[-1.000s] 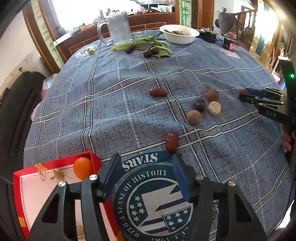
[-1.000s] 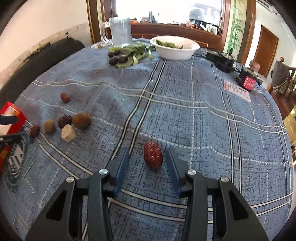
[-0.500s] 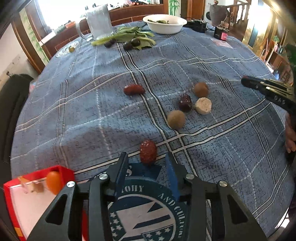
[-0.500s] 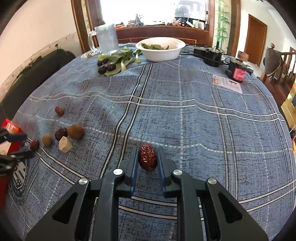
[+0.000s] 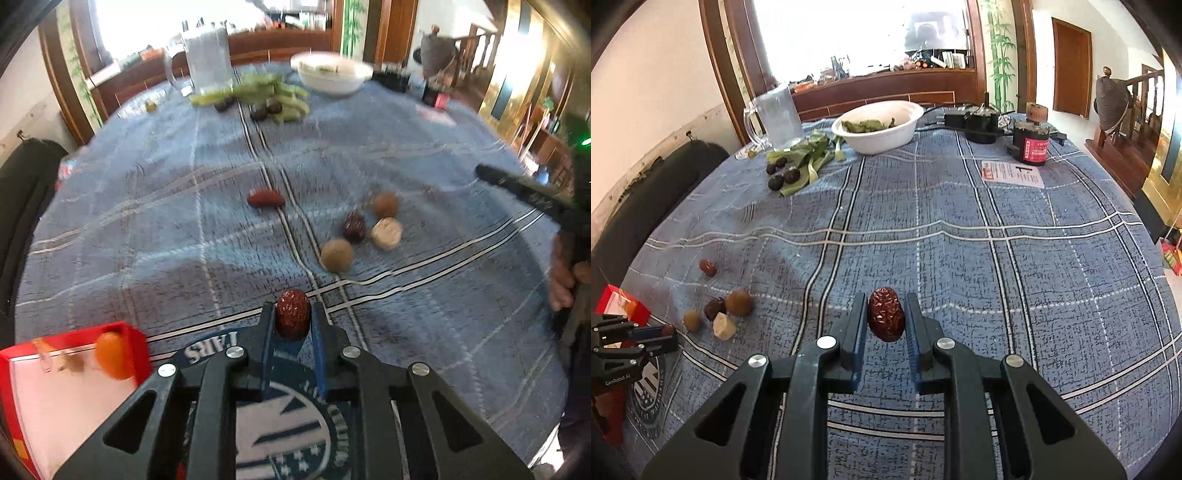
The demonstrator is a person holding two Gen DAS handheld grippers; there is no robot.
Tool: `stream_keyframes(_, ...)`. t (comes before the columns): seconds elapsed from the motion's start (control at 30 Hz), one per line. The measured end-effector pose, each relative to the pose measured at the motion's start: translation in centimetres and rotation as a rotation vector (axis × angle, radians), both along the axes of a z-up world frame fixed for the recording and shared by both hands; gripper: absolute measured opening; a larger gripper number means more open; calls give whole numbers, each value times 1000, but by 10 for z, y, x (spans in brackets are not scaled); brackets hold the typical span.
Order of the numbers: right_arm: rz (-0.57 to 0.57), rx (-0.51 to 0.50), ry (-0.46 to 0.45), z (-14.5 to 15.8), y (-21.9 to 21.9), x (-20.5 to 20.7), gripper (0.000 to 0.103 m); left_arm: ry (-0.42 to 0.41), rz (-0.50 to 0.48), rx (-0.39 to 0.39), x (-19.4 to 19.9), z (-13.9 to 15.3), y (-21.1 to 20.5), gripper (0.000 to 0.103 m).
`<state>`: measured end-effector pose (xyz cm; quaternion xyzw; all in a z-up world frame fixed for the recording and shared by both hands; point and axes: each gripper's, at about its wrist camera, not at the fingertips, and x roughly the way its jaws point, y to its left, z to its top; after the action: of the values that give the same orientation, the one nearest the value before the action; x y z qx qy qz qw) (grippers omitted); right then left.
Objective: Organize fruits
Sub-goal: 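Grasp a red date with the right gripper while the left gripper grasps another, then carry both red dates over the red tray and open both grippers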
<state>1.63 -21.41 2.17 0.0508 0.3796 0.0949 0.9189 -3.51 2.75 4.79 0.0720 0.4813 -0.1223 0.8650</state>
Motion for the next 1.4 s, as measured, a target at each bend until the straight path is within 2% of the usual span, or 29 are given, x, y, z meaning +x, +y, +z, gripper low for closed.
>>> stream_keyframes(0.13,-24,-8,-30,3,-4,-2,21,-92,11,-37,-35,34,14,17)
stream_keyframes(0.27,-51,0,-15,5,-3,-3,21,-195,69,-70,-75,68,49,17)
stream_keyframes(0.4,0,52,-11,22,19,-18,21,-230,160,-104,-99,75,87,17)
stream_keyframes(0.5,61,59,-39,41,52,-40,21,-227,186,-143,-109,69,106,17)
stream_keyframes(0.6,102,130,-69,56,75,-68,21,-208,150,-209,-117,60,108,17)
stream_keyframes(0.73,104,216,-74,60,89,-106,21,-169,53,-242,-111,48,92,17)
stream_keyframes(0.9,58,148,-91,71,90,-139,21,-203,-35,-268,-108,59,70,17)
stream_keyframes(1.13,-33,90,-153,94,66,-183,21,-239,-110,-327,-129,71,59,17)
stream_keyframes(1.3,-90,121,-139,92,49,-194,21,-256,-96,-323,-144,73,69,17)
stream_keyframes(1.4,-89,122,-133,93,54,-196,21,-280,-60,-321,-148,76,81,17)
